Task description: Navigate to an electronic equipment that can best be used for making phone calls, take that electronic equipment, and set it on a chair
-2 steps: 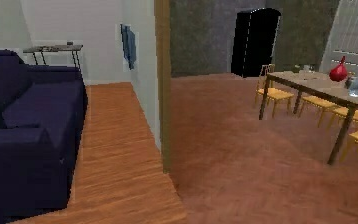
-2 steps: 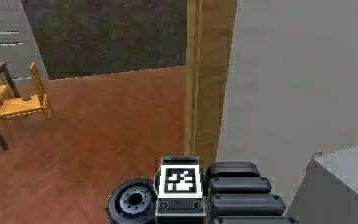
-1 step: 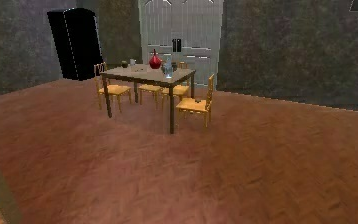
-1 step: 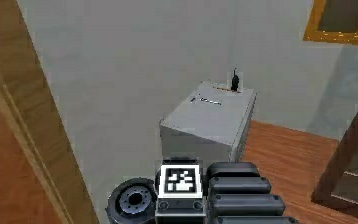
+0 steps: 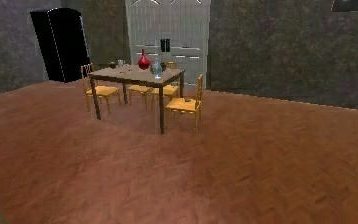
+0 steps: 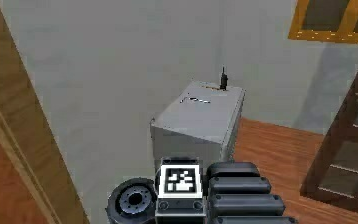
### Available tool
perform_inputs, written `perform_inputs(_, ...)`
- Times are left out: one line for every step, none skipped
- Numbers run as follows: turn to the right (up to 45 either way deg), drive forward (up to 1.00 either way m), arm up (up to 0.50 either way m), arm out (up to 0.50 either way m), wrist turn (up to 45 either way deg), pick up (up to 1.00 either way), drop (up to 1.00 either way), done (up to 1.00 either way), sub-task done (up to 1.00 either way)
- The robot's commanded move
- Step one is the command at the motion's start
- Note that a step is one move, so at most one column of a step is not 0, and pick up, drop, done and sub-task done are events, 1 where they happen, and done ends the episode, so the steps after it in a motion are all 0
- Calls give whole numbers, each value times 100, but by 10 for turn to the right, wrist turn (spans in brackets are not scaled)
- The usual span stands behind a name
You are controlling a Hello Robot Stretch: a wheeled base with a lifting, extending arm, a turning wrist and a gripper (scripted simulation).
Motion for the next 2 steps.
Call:
perform_inputs(0, 100, 0, 0, 0, 0, 0, 0, 0)
perform_inputs(0, 100, 0, 0, 0, 0, 0, 0, 0)
